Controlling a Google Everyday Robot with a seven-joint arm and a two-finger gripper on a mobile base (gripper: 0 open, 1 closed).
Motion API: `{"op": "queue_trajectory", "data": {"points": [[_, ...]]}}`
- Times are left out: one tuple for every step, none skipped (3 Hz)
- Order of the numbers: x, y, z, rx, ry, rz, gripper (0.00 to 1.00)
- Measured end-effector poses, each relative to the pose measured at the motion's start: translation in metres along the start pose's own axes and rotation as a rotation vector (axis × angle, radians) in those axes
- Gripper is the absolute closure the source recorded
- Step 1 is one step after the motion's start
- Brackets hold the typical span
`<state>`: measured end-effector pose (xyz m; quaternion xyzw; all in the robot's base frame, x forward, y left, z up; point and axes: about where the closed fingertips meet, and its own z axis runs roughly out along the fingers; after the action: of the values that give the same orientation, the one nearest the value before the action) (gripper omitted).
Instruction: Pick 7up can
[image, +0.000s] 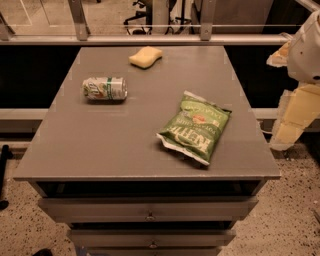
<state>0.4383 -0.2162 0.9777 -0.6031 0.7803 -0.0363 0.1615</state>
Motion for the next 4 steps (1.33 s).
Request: {"op": "queue_trajectory", "data": {"points": [[0.0, 0.0, 0.0, 0.0, 0.0, 0.0, 0.0], [-0.015, -0.005, 0.008, -0.004, -0.021, -0.033, 0.0], [-0.055, -0.024, 0.042, -0.032, -0.056, -0.064, 0.0], [-0.112, -0.045, 0.077, -0.047, -0.111, -0.095, 0.0]]}}
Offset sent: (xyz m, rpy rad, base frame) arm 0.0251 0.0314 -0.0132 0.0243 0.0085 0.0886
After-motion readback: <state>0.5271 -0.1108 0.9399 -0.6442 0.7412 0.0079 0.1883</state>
